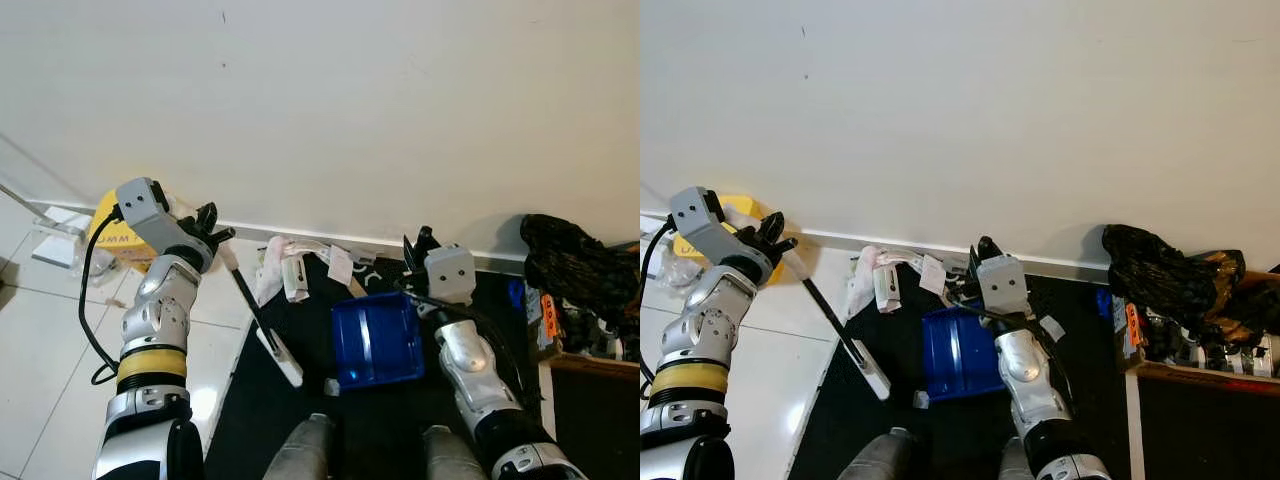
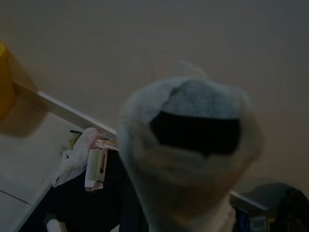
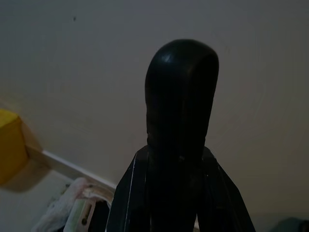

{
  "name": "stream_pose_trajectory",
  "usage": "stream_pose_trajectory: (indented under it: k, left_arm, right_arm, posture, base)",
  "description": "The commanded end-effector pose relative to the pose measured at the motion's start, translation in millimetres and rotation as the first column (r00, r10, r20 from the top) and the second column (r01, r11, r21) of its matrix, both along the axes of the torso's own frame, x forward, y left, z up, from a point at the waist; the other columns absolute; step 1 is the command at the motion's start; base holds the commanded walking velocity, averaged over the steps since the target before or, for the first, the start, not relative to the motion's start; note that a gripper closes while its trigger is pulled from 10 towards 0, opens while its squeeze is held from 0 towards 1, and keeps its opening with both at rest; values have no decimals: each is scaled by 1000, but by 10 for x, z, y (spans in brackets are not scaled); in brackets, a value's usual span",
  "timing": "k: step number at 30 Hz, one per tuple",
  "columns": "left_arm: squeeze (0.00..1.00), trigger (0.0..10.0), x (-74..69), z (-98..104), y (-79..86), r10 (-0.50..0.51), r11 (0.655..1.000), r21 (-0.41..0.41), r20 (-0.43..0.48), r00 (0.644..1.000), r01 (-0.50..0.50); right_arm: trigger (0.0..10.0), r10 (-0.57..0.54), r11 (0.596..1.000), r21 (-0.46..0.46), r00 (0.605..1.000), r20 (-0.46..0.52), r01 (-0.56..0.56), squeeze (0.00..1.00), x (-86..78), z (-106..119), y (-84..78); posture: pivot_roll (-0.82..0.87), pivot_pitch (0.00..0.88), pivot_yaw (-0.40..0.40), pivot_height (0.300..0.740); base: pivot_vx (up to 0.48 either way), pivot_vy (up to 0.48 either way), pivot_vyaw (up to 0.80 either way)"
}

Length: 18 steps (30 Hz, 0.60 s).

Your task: Sweep floor

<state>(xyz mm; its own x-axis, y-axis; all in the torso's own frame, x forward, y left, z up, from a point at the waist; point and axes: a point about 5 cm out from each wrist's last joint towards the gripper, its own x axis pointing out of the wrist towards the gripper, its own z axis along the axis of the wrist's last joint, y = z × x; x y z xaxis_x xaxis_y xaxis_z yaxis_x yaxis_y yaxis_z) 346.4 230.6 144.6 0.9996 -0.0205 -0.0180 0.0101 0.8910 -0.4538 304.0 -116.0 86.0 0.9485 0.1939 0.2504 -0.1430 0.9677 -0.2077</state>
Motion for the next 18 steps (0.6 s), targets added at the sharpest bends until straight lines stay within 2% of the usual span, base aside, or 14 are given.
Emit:
stream_pose_trajectory:
  k: [1,15,17,18]
  left_arm:
    - [0,10000,-39,-59,41,23,1000,-1,-9,1000,-23]
    - [0,10000,-81,-100,48,3,1000,18,-28,1000,-3]
    - [0,10000,-112,-175,-53,-131,990,46,-45,990,133]
    - [0,10000,-112,-175,-53,-131,990,46,-45,990,133]
  right_arm:
    - [10000,7,1000,4,1000,-7,-7,0,-27,-20,15]
    - [10000,25,1000,7,995,-100,-24,0,-118,-236,138]
    - [10000,27,1000,2,992,-124,-27,0,-153,-298,164]
    - [10000,27,1000,2,992,-124,-27,0,-153,-298,164]
  posture:
    - [167,243,131,740]
    - [196,274,147,740]
    - [200,276,150,740]
    - [200,276,150,740]
  base:
    - [0,0,0]
    - [0,0,0]
    - [0,0,0]
    - [0,0,0]
